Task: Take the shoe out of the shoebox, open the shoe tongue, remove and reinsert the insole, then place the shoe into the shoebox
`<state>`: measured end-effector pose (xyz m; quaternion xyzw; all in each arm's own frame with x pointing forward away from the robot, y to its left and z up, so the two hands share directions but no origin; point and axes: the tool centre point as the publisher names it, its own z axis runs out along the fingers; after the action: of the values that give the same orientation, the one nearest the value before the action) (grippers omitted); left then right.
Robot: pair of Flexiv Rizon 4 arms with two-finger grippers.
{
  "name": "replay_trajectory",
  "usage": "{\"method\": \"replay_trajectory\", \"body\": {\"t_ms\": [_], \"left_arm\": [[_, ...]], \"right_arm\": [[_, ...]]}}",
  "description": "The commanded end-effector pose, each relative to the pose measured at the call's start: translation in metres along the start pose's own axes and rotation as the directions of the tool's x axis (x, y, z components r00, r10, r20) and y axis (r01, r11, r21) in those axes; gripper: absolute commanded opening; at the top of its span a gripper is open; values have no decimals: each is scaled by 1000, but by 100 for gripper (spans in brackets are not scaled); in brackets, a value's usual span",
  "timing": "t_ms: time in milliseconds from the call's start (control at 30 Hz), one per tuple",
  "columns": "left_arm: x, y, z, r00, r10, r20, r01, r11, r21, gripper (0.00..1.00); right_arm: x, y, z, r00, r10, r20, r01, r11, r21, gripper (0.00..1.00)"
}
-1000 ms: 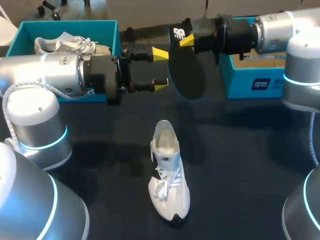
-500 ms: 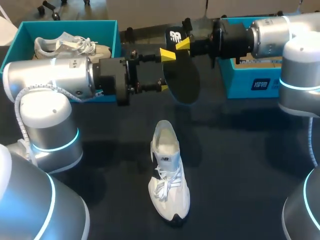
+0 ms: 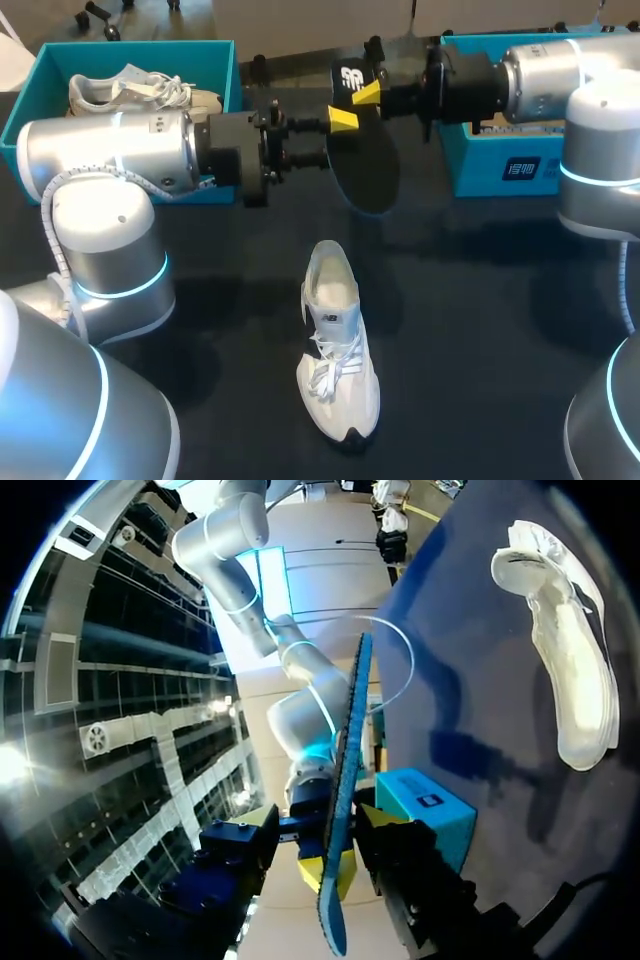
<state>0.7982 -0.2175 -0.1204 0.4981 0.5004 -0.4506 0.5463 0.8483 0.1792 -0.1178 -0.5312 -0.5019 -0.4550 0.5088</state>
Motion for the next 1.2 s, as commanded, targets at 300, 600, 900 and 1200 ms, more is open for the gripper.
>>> {"method": "replay_trajectory", "body": {"t_ms": [300, 600, 900, 1200], "left_arm": [[1, 0, 4, 1000, 1, -8, -1, 1000, 2, 38], [3, -1, 3, 1000, 9, -18, -9, 1000, 1, 27], [5, -1, 4, 1000, 15, -26, -15, 1000, 1, 27], [8, 0, 4, 999, 18, -31, -19, 1000, -2, 13]], "right_arm": [[0, -6, 1, 1000, 2, 2, -2, 1000, -14, 0], [-2, -7, 1, 1000, 0, 1, 0, 1000, -19, 0], [-2, -7, 2, 1000, 1, 2, -1, 1000, -24, 0], [-2, -7, 3, 1000, 2, -1, -2, 1000, -28, 0]]}}
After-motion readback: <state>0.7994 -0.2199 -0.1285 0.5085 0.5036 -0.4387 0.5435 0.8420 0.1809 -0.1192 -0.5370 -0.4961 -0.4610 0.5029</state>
